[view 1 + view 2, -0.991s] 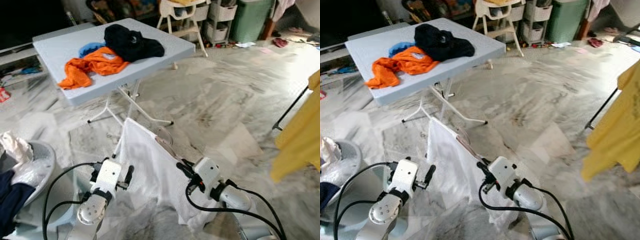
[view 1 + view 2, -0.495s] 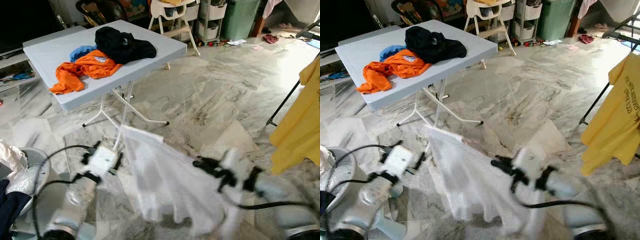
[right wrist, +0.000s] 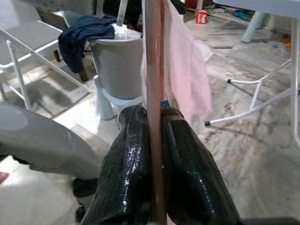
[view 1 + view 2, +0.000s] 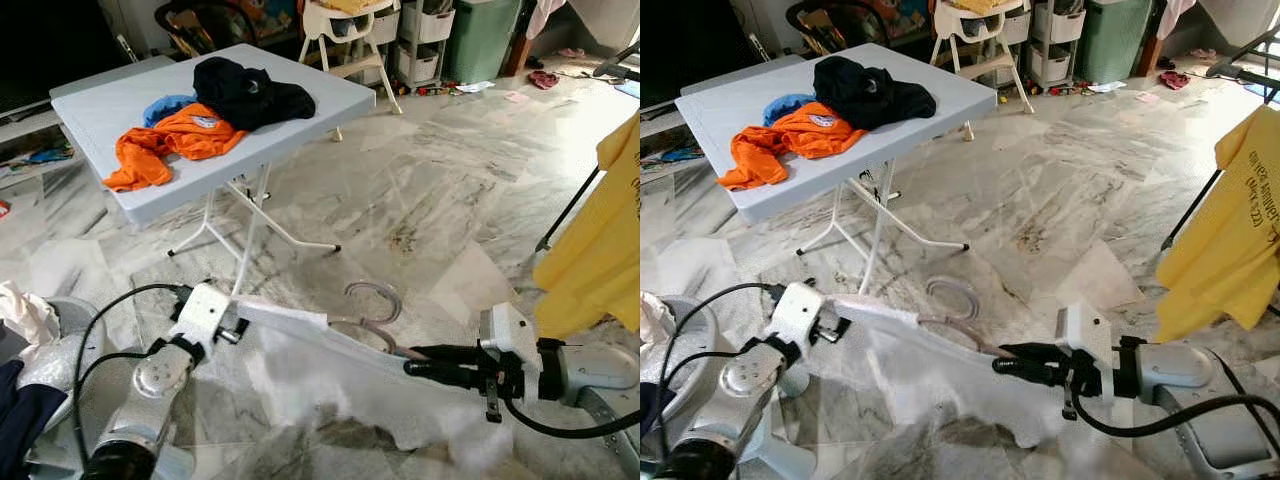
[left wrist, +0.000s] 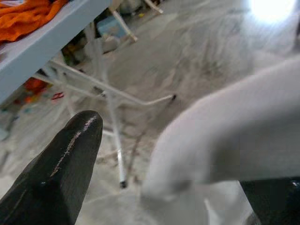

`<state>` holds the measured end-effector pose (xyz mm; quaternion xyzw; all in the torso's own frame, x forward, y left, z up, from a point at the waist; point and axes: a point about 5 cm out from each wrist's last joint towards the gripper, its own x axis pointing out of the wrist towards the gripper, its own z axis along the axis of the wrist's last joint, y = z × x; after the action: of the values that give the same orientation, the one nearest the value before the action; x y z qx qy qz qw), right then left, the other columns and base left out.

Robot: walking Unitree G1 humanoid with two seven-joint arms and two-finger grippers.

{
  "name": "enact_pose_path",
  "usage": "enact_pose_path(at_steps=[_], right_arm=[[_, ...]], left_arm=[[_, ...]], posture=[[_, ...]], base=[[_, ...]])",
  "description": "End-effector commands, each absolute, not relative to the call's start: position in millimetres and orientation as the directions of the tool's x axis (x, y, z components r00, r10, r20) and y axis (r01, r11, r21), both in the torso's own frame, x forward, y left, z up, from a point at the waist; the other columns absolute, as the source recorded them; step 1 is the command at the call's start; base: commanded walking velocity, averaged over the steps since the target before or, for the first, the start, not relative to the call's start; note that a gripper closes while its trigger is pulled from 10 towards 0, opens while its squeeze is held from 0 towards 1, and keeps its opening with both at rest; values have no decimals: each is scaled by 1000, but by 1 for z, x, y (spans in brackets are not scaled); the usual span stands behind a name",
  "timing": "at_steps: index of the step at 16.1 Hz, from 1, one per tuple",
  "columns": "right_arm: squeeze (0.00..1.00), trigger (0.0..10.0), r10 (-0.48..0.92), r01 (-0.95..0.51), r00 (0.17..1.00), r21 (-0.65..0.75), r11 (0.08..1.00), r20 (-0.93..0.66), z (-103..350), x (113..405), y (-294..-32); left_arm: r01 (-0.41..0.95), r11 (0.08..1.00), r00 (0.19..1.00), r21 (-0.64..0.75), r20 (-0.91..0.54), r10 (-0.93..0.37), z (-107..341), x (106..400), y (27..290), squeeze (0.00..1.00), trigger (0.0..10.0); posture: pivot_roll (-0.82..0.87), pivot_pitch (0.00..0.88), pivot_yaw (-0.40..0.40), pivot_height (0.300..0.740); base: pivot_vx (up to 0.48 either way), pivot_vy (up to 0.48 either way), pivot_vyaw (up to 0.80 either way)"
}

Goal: Hang hanger

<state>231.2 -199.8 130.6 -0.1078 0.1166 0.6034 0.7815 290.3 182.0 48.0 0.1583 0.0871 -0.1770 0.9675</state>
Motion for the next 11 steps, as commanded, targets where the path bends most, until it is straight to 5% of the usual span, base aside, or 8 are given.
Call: enact_pose_path(at_steps=[1, 2, 3, 11], right_arm=[[0, 10000, 944, -980, 198, -43, 194, -264, 146, 229, -193], [0, 10000, 945, -979, 202, -42, 198, -257, 148, 230, -193], [0, 10000, 945, -978, 206, -41, 202, -253, 151, 231, -192], [0, 10000, 928, -965, 262, -41, 261, -265, 153, 234, -201]], left_arm=[[406, 880, 908, 246, -214, -359, 50, 291, 178, 0, 10000], [433, 873, 896, 225, -211, -390, 49, 290, 174, 0, 10000], [484, 857, 870, 178, -200, -450, 47, 286, 167, 0, 0], [510, 860, 845, 8, -189, -500, 41, 280, 174, 0, 0]], posture=[[-105, 0, 76, 740], [-106, 0, 76, 740], [-109, 0, 78, 740], [-114, 0, 87, 740]], base=[[0, 0, 0], [0, 0, 0], [0, 0, 0], [0, 0, 0]])
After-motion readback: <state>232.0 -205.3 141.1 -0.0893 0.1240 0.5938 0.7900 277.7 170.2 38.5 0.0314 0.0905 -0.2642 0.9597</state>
